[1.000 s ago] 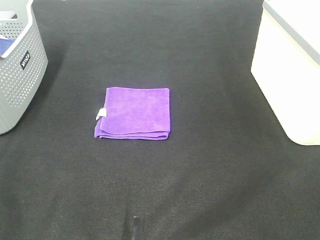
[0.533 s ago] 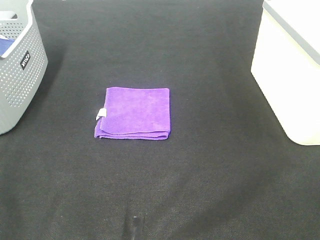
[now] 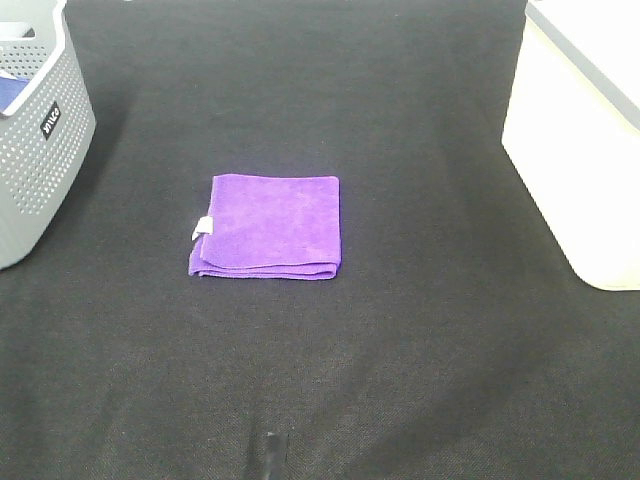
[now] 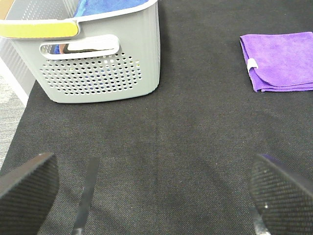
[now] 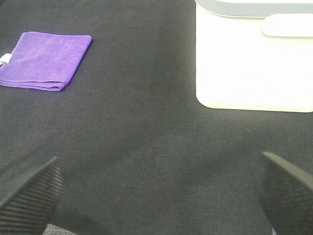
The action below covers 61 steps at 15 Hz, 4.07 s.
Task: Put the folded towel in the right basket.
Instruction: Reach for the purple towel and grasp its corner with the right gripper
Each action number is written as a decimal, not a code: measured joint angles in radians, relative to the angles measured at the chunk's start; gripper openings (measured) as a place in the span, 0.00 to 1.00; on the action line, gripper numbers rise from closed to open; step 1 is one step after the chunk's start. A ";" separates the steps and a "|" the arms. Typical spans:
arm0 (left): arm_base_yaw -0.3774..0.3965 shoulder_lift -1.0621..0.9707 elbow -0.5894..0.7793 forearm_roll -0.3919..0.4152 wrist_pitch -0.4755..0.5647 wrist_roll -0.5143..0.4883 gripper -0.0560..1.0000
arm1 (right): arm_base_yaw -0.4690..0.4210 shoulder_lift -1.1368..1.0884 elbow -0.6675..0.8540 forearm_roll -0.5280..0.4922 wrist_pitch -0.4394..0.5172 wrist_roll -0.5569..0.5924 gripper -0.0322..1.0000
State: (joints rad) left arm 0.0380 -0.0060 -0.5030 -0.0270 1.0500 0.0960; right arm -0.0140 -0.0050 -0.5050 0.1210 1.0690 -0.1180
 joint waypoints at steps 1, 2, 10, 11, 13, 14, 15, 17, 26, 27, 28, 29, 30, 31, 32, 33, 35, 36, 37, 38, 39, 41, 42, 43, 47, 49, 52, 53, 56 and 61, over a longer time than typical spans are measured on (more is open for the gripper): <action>0.000 0.000 0.000 0.000 0.000 0.000 0.99 | 0.000 0.000 0.000 0.001 0.000 0.000 0.99; 0.000 0.000 0.000 0.000 0.000 0.000 0.99 | 0.000 0.000 0.000 0.001 0.000 0.000 0.99; 0.000 0.000 0.000 0.000 0.000 0.000 0.99 | 0.000 0.000 0.000 0.005 0.000 0.000 0.99; 0.000 0.000 0.000 0.000 0.000 0.000 0.99 | 0.000 0.000 0.000 0.005 0.000 0.000 0.99; 0.000 0.000 0.000 0.000 0.000 0.000 0.99 | 0.000 0.000 0.000 0.005 0.000 0.000 0.99; 0.000 0.000 0.000 0.000 0.000 0.000 0.99 | 0.000 0.000 0.000 0.005 0.000 0.000 0.99; 0.000 0.000 0.000 0.000 0.000 0.000 0.99 | 0.000 0.000 0.000 0.005 0.000 0.000 0.99; 0.000 0.000 0.000 0.000 0.000 0.000 0.99 | 0.000 0.000 0.000 0.006 0.000 0.000 0.99; 0.000 0.000 0.000 0.000 0.000 0.000 0.99 | 0.000 0.000 0.000 0.007 0.000 0.000 0.99; 0.000 0.000 0.000 0.001 0.000 0.000 0.99 | 0.000 0.000 0.000 0.007 0.000 0.000 0.99; 0.000 0.000 0.000 0.003 0.000 0.000 0.99 | 0.000 0.000 0.000 0.007 0.000 0.000 0.99; 0.000 0.000 0.000 0.003 0.000 0.000 0.99 | 0.000 0.000 0.000 0.007 0.000 0.000 0.99; 0.000 0.000 0.000 0.003 0.000 0.000 0.99 | 0.000 0.000 0.000 0.007 0.000 0.000 0.99; 0.000 0.000 0.000 0.003 0.000 0.000 0.99 | 0.000 0.000 0.000 0.007 0.000 0.000 0.99; 0.000 0.000 0.000 0.004 0.000 0.000 0.99 | 0.000 0.000 0.000 0.007 0.000 0.000 0.99; 0.000 0.000 0.000 0.006 0.000 0.000 0.99 | 0.000 0.000 0.000 0.007 0.000 0.000 0.99; 0.000 0.000 0.000 0.008 0.000 0.000 0.99 | 0.000 0.000 0.000 0.007 0.000 0.000 0.99; 0.000 0.000 0.000 0.008 0.000 0.000 0.99 | 0.000 0.000 0.000 0.007 0.000 0.000 0.99; 0.000 0.000 0.000 0.008 0.000 0.000 0.99 | 0.000 0.000 0.000 0.007 0.000 0.000 0.99; 0.000 0.000 0.000 0.008 0.000 0.000 0.99 | 0.000 0.000 -0.003 0.007 -0.002 -0.001 0.99; 0.000 0.000 0.000 0.008 0.000 0.000 0.99 | 0.000 0.032 -0.033 0.016 -0.002 0.000 0.99; 0.000 0.000 0.000 0.008 0.000 0.000 0.99 | 0.000 0.250 -0.175 0.066 -0.004 0.008 0.99; 0.000 0.000 0.000 0.008 0.000 0.000 0.99 | 0.000 0.503 -0.335 0.111 0.025 0.026 0.99; 0.000 0.000 0.000 0.008 0.000 0.000 0.99 | 0.000 0.648 -0.450 0.145 0.050 0.026 0.99; 0.000 0.000 0.000 0.008 0.000 0.000 0.99 | 0.000 1.125 -0.733 0.281 0.078 -0.011 0.99; 0.000 0.000 0.000 0.008 0.000 0.000 0.99 | 0.016 1.312 -0.796 0.410 0.041 -0.056 0.99; 0.000 0.000 0.000 0.008 0.000 0.000 0.99 | 0.152 1.602 -0.901 0.459 -0.069 -0.063 0.98; 0.000 0.000 0.000 0.008 0.000 0.000 0.99 | 0.189 1.701 -0.946 0.463 -0.088 -0.064 0.97; 0.000 0.000 0.000 0.009 0.000 0.000 0.99 | 0.210 1.983 -1.073 0.511 -0.095 -0.079 0.97; 0.000 0.000 0.000 0.009 0.000 0.000 0.99 | 0.210 2.264 -1.254 0.571 -0.105 -0.081 0.96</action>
State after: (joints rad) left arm 0.0380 -0.0060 -0.5030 -0.0180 1.0500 0.0960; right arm 0.1960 2.2590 -1.7590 0.6920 0.9640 -0.1990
